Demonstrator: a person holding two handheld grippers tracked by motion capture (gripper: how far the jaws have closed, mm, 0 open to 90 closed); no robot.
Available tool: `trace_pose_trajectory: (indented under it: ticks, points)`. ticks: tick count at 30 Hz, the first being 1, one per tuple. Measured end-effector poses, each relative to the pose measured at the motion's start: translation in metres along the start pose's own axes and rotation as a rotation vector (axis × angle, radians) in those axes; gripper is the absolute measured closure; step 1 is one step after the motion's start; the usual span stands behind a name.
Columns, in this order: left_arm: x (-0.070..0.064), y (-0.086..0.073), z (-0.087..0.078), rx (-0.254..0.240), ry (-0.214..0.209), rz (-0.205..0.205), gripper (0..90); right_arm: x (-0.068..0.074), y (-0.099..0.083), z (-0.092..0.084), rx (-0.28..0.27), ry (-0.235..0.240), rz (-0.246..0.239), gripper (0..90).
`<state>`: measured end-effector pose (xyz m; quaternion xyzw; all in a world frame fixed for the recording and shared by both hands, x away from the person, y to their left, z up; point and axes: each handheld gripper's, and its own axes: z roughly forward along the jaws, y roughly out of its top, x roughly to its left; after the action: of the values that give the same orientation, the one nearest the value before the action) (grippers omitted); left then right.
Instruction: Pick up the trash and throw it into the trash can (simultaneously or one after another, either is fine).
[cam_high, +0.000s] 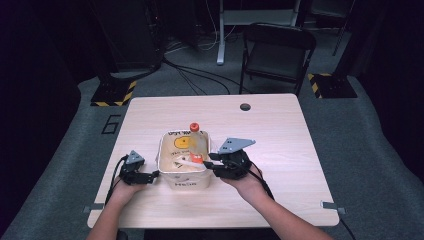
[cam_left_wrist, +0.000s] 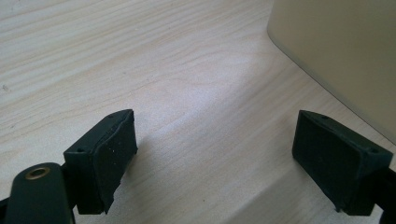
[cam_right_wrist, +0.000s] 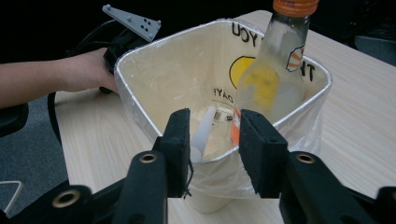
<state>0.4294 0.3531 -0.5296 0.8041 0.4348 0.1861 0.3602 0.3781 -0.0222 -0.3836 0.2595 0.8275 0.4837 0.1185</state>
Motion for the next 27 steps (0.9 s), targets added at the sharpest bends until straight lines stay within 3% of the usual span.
trace_pose_trajectory:
  ticks: [2, 12, 27]
  points:
    - [0.0, 0.0, 0.0, 0.0, 0.0, 0.0, 13.6, -0.001, 0.0, -0.002, -0.01, -0.005, -0.012, 60.0]
    - [0.0, 0.0, 0.0, 0.001, -0.001, -0.001, 13.6, -0.015, -0.001, -0.021, -0.048, -0.051, 0.022, 49.7]
    - [0.0, 0.0, 0.0, 0.0, 0.0, 0.005, 13.6, -0.041, -0.015, -0.039, -0.055, -0.124, 0.071, 48.9]
